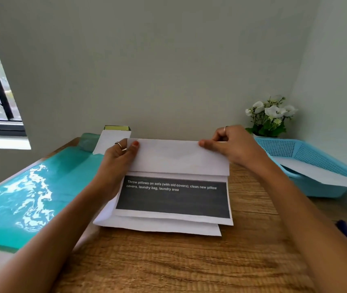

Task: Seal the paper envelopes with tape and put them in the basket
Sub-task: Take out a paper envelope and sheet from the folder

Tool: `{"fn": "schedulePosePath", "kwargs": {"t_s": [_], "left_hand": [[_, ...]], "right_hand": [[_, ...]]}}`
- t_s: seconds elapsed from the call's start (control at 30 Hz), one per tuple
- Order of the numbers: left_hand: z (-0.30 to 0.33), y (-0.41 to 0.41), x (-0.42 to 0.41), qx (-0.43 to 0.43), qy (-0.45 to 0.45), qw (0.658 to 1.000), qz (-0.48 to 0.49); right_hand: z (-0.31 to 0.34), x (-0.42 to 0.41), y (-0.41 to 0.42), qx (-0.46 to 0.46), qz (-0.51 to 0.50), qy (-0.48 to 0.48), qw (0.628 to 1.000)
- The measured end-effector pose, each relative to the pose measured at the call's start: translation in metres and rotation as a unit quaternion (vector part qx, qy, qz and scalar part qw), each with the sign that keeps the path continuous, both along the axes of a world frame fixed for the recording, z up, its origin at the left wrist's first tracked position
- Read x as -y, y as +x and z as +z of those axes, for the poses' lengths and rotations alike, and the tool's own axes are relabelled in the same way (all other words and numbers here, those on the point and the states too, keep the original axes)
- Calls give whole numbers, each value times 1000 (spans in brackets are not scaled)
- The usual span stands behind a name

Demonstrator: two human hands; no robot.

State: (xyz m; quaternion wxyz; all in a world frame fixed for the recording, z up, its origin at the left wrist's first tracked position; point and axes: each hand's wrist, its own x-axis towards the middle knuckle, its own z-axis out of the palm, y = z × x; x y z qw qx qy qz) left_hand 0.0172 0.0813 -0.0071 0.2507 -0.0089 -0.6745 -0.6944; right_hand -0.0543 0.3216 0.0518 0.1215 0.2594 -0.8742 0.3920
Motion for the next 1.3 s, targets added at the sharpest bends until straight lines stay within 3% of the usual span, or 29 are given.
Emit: {"fn": "schedulePosePath", "kwargs": {"t_s": [0.2, 0.5, 0.67, 0.9, 1.07, 1.3], "left_hand": [[1, 2, -1, 3, 29, 1000, -5], [3, 4, -3, 18, 55, 998, -23], [8, 6, -5, 84, 93, 989, -81], [8, 9, -1, 110, 107, 986, -62], [13, 11, -2, 92, 157, 983, -30], [17, 12, 3, 83, 189, 976, -72]], "right_hand": [[-14, 2, -2, 140, 1, -228, 964], [-14, 1, -7, 232, -15, -315, 920], [-13, -7, -12, 244, -37, -393, 886], [-15, -7, -11, 312, 12, -413, 856], [-18, -8, -10, 398, 63, -319, 858], [-14, -10, -6, 386, 75, -390, 833]]}}
